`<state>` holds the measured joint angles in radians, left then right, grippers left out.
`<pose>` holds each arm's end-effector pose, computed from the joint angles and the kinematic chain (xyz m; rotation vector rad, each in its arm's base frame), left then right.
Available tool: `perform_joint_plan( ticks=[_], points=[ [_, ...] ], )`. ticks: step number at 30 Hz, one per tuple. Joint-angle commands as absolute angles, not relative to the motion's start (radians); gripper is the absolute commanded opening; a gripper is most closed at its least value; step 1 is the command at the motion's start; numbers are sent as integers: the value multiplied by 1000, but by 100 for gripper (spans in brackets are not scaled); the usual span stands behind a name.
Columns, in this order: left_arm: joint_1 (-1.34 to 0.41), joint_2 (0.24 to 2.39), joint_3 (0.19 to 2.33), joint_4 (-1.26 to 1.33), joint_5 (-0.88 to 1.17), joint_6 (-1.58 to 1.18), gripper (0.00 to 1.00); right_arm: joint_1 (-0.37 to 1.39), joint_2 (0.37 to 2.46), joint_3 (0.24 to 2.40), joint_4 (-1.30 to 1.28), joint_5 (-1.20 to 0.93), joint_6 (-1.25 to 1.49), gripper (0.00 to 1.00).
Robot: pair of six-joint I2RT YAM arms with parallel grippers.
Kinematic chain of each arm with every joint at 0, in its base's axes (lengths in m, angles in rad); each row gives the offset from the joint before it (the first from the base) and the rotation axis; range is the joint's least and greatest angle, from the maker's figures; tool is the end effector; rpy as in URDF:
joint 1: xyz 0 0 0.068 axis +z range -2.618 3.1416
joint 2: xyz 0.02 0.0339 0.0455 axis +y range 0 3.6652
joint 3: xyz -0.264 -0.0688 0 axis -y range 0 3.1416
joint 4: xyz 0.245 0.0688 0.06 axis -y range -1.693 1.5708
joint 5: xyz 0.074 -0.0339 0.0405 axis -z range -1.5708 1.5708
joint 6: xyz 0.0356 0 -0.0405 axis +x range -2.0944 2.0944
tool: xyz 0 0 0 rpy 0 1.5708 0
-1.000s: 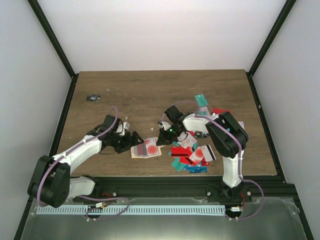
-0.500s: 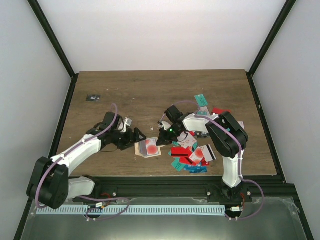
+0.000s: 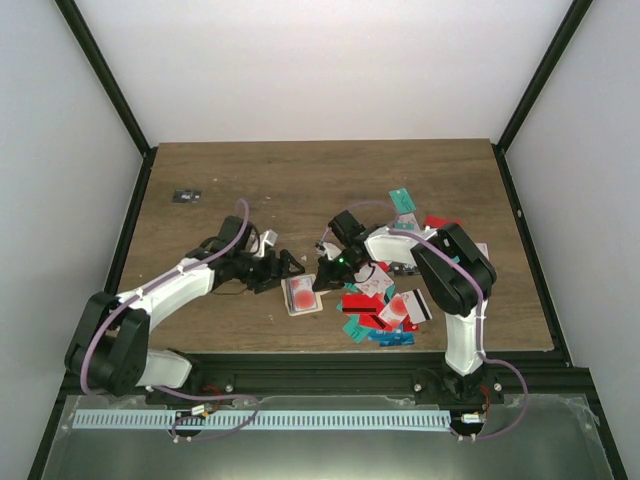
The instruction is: Put the credit cards into the card holder
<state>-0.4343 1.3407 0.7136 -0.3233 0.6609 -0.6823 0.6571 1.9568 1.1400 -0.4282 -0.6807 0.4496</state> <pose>0.2201 -0.1262 0.1923 -0.0392 2.7082 -1.2404 0.2740 0.2397 0.1242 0.4593 -2.8123 -1.1028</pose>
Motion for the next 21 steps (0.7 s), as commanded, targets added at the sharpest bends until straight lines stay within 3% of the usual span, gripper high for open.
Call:
perform_joint_plan(
  ticks=[1, 21],
  points=[
    [-458, 1397, 755, -266, 691, -692, 88, 667, 1976, 1180, -483, -637, 433, 2],
    [-509, 1697, 883, -182, 731, -674, 82, 545, 1775, 1181, -603, -626, 412, 7]
  ],
)
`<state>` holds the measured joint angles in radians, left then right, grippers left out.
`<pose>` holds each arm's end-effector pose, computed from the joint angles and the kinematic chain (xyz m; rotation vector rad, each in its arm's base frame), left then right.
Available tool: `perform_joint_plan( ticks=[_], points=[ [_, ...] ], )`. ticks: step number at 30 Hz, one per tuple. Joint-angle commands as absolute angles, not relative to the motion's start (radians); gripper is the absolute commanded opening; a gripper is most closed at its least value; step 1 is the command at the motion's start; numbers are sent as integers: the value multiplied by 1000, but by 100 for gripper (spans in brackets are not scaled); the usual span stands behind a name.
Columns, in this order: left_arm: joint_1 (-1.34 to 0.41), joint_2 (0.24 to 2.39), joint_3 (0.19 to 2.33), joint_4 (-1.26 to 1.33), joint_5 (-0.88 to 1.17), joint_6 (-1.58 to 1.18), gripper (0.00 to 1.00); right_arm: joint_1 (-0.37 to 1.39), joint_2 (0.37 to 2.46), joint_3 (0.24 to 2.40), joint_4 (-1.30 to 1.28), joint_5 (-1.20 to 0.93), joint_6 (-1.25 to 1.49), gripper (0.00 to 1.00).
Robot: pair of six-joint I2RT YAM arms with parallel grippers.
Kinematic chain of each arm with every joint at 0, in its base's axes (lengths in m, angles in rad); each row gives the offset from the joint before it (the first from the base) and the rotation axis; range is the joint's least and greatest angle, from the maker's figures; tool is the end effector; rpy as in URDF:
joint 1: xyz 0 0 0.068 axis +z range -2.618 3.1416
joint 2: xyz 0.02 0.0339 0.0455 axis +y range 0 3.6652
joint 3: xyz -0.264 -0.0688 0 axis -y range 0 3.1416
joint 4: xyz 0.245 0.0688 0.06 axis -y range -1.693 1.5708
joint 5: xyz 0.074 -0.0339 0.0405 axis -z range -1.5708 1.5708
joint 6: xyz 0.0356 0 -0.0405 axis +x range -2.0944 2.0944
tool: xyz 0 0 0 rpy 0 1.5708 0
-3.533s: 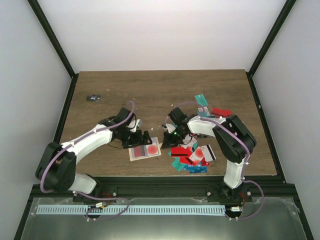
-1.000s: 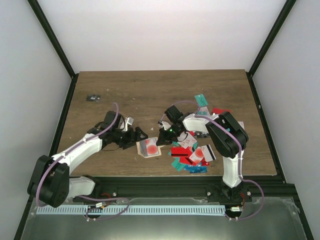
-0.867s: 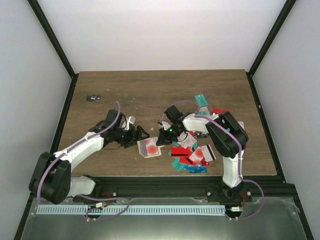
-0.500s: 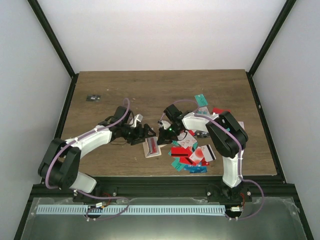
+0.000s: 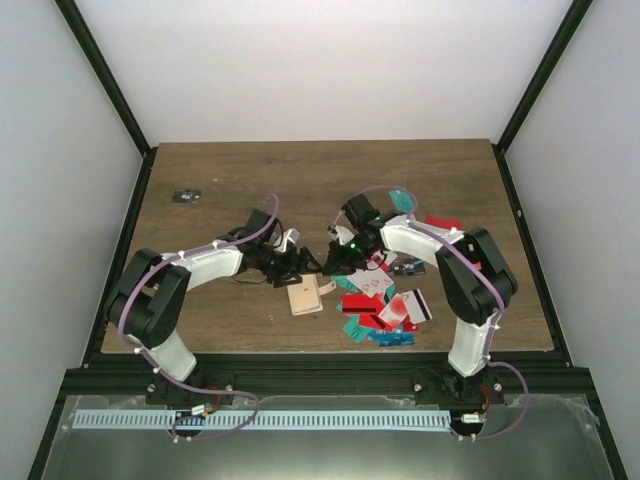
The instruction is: Put the credit cards into the card holder
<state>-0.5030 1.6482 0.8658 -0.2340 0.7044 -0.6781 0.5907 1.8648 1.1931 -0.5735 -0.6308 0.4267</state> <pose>0.2602 -0.1695 0.1606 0.0466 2.8005 -1.2917 0.2860 0.2171 0.1633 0.3952 -2.8976 -1.0658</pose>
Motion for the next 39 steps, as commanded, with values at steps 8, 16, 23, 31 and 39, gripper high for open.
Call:
perform_joint_plan(
  ticks=[8, 16, 23, 31, 39],
  points=[
    [-532, 1743, 883, -183, 696, -682, 55, 528, 1662, 1055, -495, -791, 414, 14],
    [-534, 1697, 860, -224, 661, -673, 33, 612, 1678, 1009, -394, -854, 471, 14],
    [-531, 1626, 911, -320, 633, -636, 31, 630, 1680, 1008, -363, -805, 531, 13],
    [-529, 1524, 934, -492, 564, -551, 30, 625, 1619, 1008, -436, -695, 534, 13],
    [-522, 1405, 831, -581, 513, -487, 28, 621, 1563, 1013, -537, -565, 482, 27]
  ],
)
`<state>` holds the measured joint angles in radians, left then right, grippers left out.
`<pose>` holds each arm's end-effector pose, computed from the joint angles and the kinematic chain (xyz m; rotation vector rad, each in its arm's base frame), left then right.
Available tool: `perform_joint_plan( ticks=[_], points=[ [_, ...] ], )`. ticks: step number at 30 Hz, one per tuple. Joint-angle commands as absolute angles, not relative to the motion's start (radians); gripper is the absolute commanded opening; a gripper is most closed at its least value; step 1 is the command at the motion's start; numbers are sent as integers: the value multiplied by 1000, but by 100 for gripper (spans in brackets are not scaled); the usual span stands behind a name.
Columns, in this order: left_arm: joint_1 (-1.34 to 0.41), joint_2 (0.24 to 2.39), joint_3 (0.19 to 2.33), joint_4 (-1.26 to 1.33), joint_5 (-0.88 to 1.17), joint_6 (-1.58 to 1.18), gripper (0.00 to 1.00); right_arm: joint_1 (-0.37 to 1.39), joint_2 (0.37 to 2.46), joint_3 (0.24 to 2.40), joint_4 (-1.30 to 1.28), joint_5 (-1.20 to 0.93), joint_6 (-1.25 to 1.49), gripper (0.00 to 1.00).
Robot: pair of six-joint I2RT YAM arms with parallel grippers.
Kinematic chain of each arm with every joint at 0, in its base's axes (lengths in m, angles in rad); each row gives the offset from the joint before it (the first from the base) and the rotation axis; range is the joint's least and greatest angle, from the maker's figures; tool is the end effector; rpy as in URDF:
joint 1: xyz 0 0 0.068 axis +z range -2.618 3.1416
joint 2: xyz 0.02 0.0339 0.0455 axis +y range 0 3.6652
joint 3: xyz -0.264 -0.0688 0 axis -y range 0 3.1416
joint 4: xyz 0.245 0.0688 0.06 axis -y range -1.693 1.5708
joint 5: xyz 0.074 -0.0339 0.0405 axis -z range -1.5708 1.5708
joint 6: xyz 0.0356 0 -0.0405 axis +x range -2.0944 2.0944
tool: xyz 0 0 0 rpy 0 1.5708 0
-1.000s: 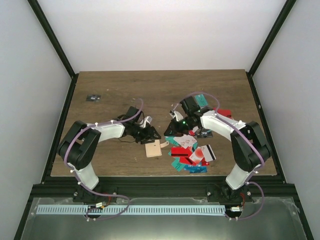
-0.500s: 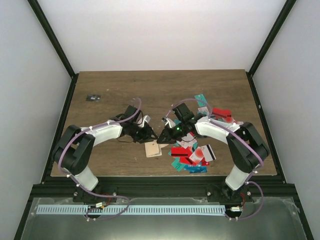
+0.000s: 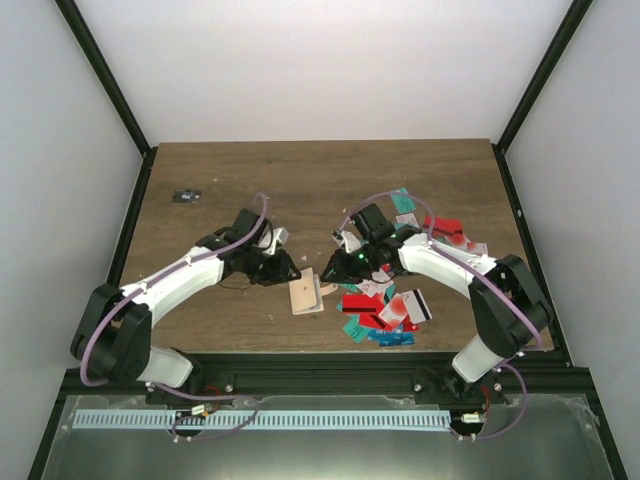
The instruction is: Put the credit cards into the card holder
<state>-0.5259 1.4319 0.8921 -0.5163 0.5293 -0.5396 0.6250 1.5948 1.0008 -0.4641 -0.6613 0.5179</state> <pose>0.2297 -0.1541 0.2093 0.1797 2.7879 -1.0230 0.2411 0.2009 0.2011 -0.4039 2.7998 1.2129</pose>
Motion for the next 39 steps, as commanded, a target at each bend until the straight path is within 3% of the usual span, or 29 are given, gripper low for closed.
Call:
perform_joint_plan(
  ticks=[1, 5, 8, 20, 39],
  points=[
    [-522, 1408, 815, -572, 525, -485, 29, 619, 1563, 1016, -551, -538, 476, 31],
    [-524, 1440, 785, -553, 524, -478, 45, 606, 1581, 1037, -616, -412, 463, 40],
    [-525, 1472, 782, -535, 512, -478, 50, 603, 1600, 1048, -632, -385, 445, 42],
    [-541, 1608, 823, -495, 514, -472, 53, 603, 1682, 1078, -607, -429, 404, 30],
    [-562, 1686, 855, -497, 498, -475, 49, 603, 1747, 1094, -592, -463, 390, 14]
  ],
)
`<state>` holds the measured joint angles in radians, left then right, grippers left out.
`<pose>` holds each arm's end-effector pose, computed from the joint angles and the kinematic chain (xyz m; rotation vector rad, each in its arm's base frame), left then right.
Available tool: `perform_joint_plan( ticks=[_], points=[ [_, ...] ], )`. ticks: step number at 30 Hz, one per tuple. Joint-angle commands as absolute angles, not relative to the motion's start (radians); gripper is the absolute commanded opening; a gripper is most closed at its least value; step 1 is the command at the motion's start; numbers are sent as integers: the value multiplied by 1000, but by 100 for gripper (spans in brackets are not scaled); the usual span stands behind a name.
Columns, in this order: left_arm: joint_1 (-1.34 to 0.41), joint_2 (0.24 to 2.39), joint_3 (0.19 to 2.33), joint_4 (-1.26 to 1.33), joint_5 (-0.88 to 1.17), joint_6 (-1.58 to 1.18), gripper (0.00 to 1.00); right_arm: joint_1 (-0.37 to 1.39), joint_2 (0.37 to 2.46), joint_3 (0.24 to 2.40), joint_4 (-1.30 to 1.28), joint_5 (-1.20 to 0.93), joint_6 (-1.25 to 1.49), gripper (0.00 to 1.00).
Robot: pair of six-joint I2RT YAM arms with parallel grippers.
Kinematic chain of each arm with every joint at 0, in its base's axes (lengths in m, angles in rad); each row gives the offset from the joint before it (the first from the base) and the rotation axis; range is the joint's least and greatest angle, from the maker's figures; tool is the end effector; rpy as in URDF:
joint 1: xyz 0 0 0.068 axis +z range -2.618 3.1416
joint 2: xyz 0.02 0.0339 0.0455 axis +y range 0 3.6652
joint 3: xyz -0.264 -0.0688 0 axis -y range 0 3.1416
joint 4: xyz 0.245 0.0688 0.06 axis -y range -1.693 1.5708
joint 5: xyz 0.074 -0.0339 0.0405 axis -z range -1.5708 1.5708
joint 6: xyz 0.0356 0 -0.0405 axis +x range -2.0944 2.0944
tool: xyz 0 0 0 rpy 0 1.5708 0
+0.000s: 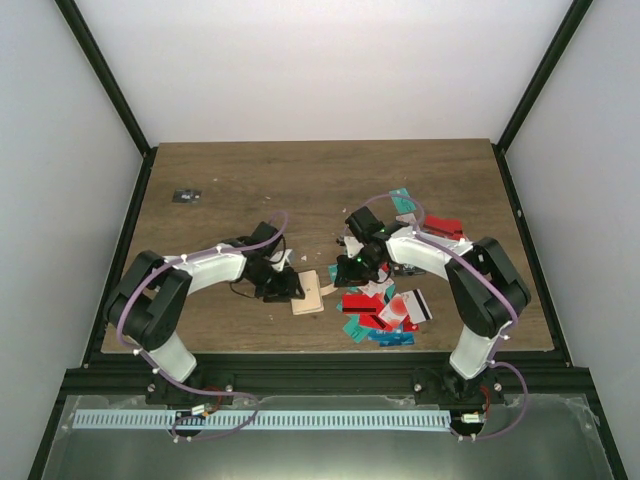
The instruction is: Put the credit cards into the card holder
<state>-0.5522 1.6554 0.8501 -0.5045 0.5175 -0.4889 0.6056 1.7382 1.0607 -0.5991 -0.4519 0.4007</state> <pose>0.2312 -0.1631 0.1401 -0.1977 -2.9742 0.8785 0.2569 0.1968 0.1655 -0.4076 2.9678 0.8168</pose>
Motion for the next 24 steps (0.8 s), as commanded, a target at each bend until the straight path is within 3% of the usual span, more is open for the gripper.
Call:
perform_joint_plan(
  ticks=[1, 13, 19, 24],
  points=[
    [-562, 1687, 856, -495, 499, -476, 49, 603, 1749, 1094, -591, -465, 388, 14],
    [-568, 1689, 857, -486, 508, -482, 48, 604, 1766, 1088, -577, -480, 390, 10],
    [-568, 1686, 854, -485, 509, -483, 47, 603, 1768, 1094, -574, -499, 394, 1],
    [-569, 1684, 857, -483, 505, -486, 45, 606, 1758, 1105, -572, -546, 409, 1]
  ],
)
